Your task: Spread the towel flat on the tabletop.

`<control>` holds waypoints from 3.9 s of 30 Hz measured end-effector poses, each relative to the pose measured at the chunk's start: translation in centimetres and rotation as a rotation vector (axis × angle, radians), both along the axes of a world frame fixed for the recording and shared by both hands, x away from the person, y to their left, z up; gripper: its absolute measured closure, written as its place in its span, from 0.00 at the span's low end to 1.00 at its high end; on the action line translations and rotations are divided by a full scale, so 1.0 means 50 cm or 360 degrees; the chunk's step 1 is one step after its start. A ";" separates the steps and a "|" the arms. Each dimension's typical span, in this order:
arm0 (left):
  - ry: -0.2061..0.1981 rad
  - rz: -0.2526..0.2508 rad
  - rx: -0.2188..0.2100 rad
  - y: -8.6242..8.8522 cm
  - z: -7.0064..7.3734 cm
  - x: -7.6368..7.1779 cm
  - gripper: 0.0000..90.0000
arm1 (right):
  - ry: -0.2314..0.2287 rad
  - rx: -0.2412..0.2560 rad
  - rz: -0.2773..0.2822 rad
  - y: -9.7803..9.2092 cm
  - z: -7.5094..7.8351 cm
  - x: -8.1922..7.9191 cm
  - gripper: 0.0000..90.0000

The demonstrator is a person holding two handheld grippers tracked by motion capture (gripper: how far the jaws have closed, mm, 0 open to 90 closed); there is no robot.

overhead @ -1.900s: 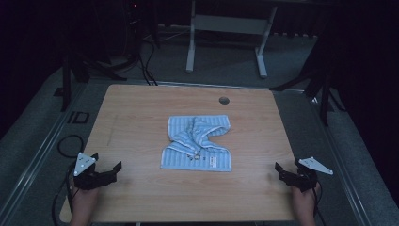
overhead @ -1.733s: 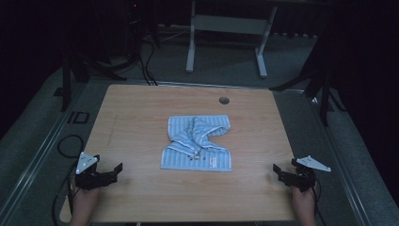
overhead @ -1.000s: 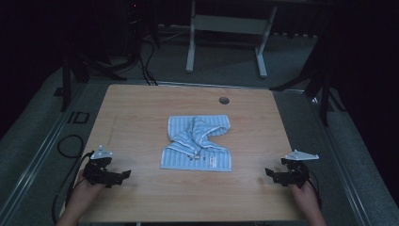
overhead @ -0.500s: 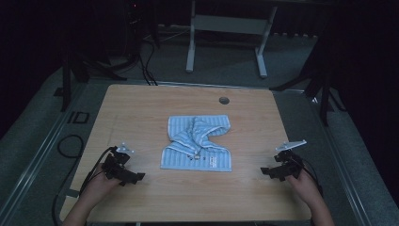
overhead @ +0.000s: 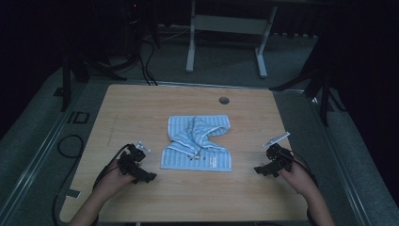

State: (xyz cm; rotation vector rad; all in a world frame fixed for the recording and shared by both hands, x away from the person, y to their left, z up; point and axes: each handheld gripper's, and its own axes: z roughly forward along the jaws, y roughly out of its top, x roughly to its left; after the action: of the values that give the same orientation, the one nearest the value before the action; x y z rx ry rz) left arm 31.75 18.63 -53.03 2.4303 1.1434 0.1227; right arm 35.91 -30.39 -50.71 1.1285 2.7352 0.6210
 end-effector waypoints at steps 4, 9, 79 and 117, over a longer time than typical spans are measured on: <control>0.0010 -0.0061 -0.0026 -0.021 0.007 0.013 0.02 | -0.0003 -0.0030 0.0057 0.021 0.005 0.008 0.15; -0.0031 -0.0089 0.0007 -0.058 0.022 0.029 0.08 | -0.0020 -0.0031 0.0087 0.057 0.014 0.022 0.15; -0.0364 -0.0141 0.0044 -0.180 0.152 0.127 0.96 | -0.0060 -0.0049 0.0407 0.200 0.095 0.104 0.97; -0.0121 -0.0025 -0.0115 -0.131 0.035 0.193 0.47 | 0.0103 0.0107 0.0200 0.287 0.038 0.167 0.50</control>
State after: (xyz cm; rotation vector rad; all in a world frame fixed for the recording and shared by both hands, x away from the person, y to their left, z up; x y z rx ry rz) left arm 41.40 12.07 -51.28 2.3501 1.0765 0.1647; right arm 44.28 -16.03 -48.83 1.0130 2.8789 0.7092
